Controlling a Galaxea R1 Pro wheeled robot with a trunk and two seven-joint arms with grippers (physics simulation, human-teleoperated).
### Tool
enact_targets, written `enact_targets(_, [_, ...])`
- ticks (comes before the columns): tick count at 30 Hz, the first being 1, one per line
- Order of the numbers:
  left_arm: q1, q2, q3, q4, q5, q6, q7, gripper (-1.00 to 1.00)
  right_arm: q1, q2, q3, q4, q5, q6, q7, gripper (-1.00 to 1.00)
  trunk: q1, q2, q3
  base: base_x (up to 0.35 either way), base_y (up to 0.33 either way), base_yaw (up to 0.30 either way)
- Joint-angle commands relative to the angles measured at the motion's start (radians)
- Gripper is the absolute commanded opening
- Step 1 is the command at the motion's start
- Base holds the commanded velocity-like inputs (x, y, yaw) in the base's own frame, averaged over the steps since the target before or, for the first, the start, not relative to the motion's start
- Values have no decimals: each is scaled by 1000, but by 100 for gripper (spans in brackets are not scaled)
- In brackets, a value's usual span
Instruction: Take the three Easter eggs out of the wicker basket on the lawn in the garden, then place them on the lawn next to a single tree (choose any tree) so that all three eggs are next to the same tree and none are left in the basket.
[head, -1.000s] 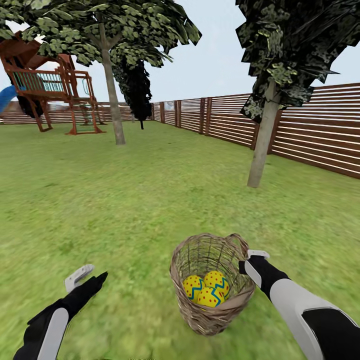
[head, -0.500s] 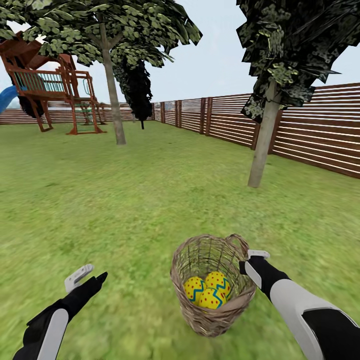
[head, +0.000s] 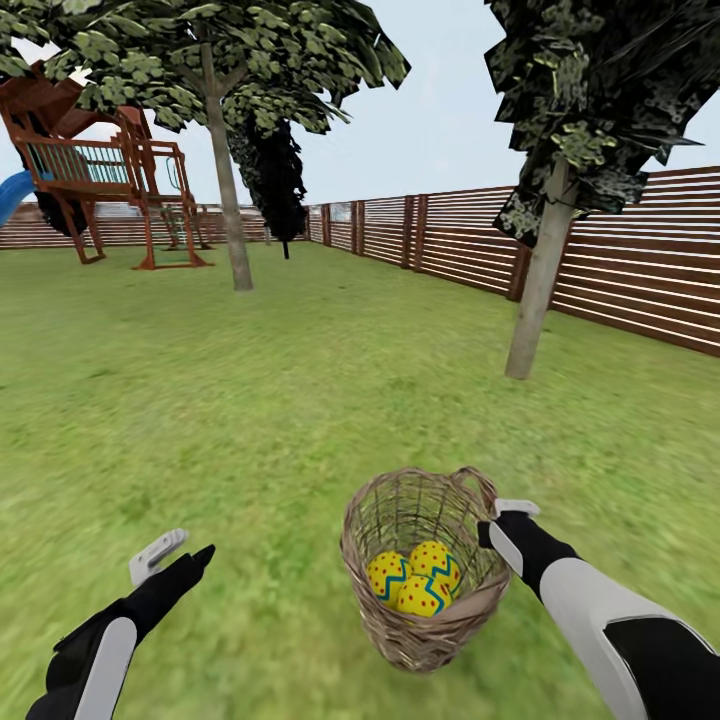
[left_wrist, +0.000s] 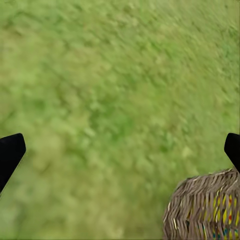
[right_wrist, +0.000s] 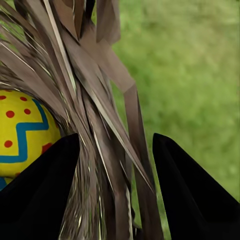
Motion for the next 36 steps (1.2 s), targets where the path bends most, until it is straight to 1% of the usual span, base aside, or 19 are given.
enact_targets(1, [-1, -1, 1, -1, 11, 5, 7, 100, 0, 0, 8, -2, -12, 5, -6, -100, 0, 0, -1, 254, 204, 0])
enact_targets(11, [-1, -1, 1, 0, 10, 4, 7, 100, 0, 1, 9, -2, -12, 5, -6, -100, 0, 0, -1, 253, 191, 0])
enact_targets(14, [-1, -1, 1, 0, 9, 4, 7, 100, -1, 3, 9, 0, -12, 5, -6, -100, 0, 0, -1, 240, 160, 95])
enact_targets(23, [-1, -1, 1, 0, 9, 4, 9, 100, -1, 2, 9, -2, -11, 5, -7, -100, 0, 0, -1, 182, 30, 234])
enact_targets(36, [-1, -1, 0, 2, 9, 2, 10, 100, -1, 2, 8, -4, -10, 5, -7, -100, 0, 0, -1, 310, 97, 246])
